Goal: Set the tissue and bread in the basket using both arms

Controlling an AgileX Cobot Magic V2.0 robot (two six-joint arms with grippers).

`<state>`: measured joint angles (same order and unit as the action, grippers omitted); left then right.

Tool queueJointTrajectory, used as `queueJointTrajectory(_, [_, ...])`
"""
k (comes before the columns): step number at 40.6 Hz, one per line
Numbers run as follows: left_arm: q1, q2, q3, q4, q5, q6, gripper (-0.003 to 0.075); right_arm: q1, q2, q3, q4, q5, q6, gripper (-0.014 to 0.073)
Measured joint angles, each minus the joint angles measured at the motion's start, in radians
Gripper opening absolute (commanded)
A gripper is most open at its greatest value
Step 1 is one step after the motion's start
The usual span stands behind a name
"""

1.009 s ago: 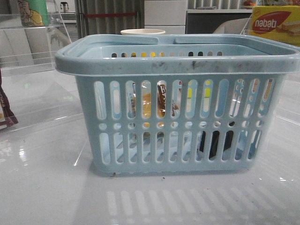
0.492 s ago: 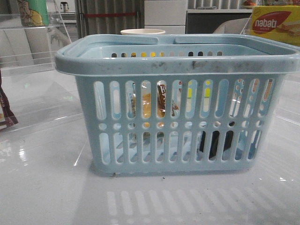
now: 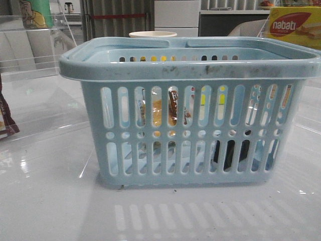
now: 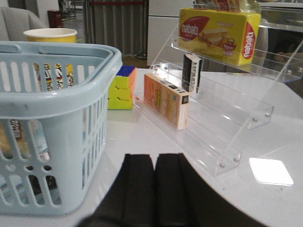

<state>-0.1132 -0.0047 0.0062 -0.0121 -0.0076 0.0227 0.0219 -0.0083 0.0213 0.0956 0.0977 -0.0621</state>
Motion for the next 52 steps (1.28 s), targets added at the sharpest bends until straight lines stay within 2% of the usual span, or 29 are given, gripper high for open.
queueJointTrajectory(7, [0.0, 0.0, 0.0, 0.0, 0.0, 0.0, 0.0092, -0.022, -0.002, 0.007, 0.0, -0.013, 0.0, 0.0025])
queueJointTrajectory(16, [0.0, 0.0, 0.0, -0.001, 0.0, 0.0, 0.0092, 0.022, -0.002, 0.007, 0.0, -0.04, 0.0, 0.0025])
queueJointTrajectory(24, [0.0, 0.0, 0.0, -0.001, 0.0, 0.0, 0.0092, 0.021, -0.002, 0.007, 0.0, -0.098, 0.0, 0.0025])
queueJointTrajectory(52, [0.0, 0.0, 0.0, -0.001, 0.0, 0.0, 0.0092, -0.01, -0.002, 0.007, 0.0, -0.105, 0.0, 0.0025])
